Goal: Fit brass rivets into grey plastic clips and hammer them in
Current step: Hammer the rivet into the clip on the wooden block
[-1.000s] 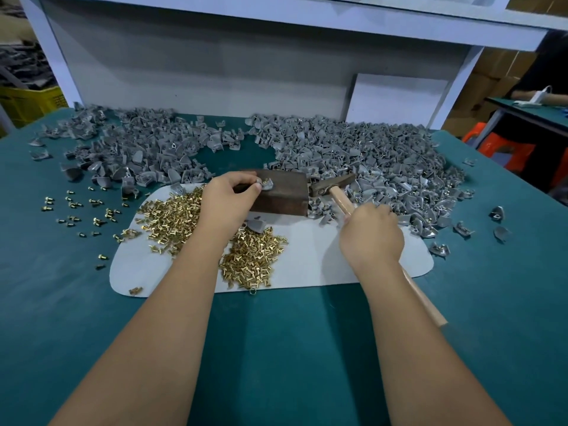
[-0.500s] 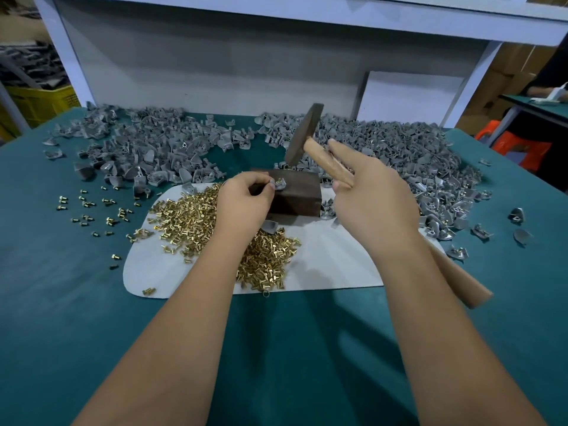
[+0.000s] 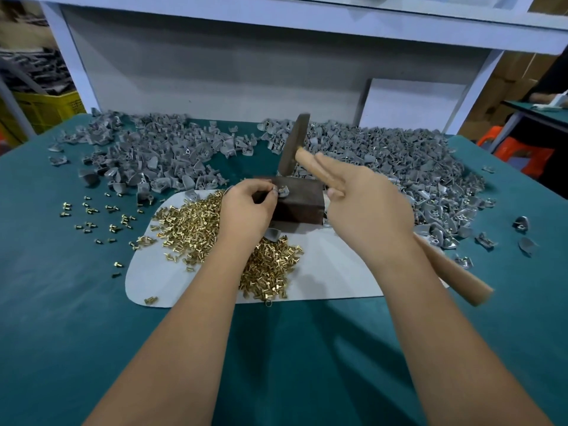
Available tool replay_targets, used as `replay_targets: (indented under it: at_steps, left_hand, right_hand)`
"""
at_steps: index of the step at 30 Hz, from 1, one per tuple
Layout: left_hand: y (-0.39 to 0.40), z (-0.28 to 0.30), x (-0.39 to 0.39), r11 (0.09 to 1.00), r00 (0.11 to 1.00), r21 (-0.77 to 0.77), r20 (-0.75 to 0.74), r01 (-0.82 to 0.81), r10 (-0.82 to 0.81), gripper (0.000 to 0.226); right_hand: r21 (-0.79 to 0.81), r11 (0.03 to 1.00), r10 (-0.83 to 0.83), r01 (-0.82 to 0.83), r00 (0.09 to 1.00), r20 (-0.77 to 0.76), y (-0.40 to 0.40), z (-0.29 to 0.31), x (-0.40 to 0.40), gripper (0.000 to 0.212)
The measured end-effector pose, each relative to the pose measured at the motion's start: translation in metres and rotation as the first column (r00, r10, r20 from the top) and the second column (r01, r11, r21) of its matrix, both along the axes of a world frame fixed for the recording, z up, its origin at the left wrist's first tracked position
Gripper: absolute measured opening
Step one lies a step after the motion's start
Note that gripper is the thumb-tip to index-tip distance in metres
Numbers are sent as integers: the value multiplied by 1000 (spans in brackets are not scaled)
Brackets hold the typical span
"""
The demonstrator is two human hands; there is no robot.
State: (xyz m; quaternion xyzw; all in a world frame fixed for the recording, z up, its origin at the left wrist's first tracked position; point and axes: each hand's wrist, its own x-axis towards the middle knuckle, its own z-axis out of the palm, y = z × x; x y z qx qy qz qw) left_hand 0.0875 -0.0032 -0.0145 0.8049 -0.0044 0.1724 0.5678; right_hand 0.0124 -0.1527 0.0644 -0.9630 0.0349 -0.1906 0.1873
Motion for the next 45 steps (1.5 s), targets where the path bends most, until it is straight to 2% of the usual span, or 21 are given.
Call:
replay_targets:
  at_steps: [2,6,11,15,19,22,24,26,29,30,32,34,37,41,43,45]
  left_hand:
    - [0,-1,1,1000,1000,-13,-9,-7,7,7]
    - [0,-2,2,999,1000,51,18,-8,7,10]
    - [-1,-3,4,999,999,27,-2,-36,36,10]
    - [-1,0,0,998,999,58,32,-27,25,14]
    - [-2,1,-1,1000,1000,-17,12,5,-5,7]
    - [-2,-1,-1,998,999,48,34,-26,24,14]
    - [-2,1,-2,999,999,39,24,-22,21,18]
    - [-2,1,-2,1000,1000,2,-1,3,-3,16]
    - [-3,0,-1,1000,1000,-20,-18,-8,8,11]
    - [-3,0,-2,1000,1000,-25,-10,-15,15,9]
    - [-3,-1,-2,1000,1000,-5,21,-17,17,8]
    - [-2,0,-2,999,999,35,32,-15,14,11]
    - [-2,2,-3,1000,1000,16,0,-17,17,14]
    - [-3,0,-1,999,999,-52,-34,3,-5,6]
    - [-3,-1,-1,999,1000,-45,-20,5,-6,7]
    - [-2,-1,-1,1000,1000,-27,-4,13,-13,10]
  right_hand:
    - [3,1000,-14,14,999,41,1,-2,-1,57]
    - [-29,1000,3,-5,998,-60,1,-9,-5,57]
    - [-42,998,-34,38,995,98,4,-9,-4,62]
    - [-147,989,10,-10,1000,-5,4,-9,-3,60]
    - [-81,996,-17,29,989,146,5,-5,-1,65]
    - [-148,988,52,-44,997,51,7,-14,-5,69]
    - [-191,981,39,-37,999,9,6,-10,-3,66]
    - [-184,983,20,-5,997,78,8,-2,0,66]
    - [-88,995,-14,38,966,258,8,-2,-3,77]
    - [-118,992,-6,36,969,248,9,-6,-4,80]
    - [-185,983,33,-10,992,119,8,-17,-5,81]
    - [-174,985,18,-9,999,51,7,-20,-4,77]
    - [-126,991,-17,31,994,107,5,-13,1,73]
    - [21,999,-46,42,967,251,2,-8,-1,76]
    - [-13,999,-26,29,985,173,0,-11,-5,70]
    - [-60,998,2,-1,1000,11,-2,-16,-8,63]
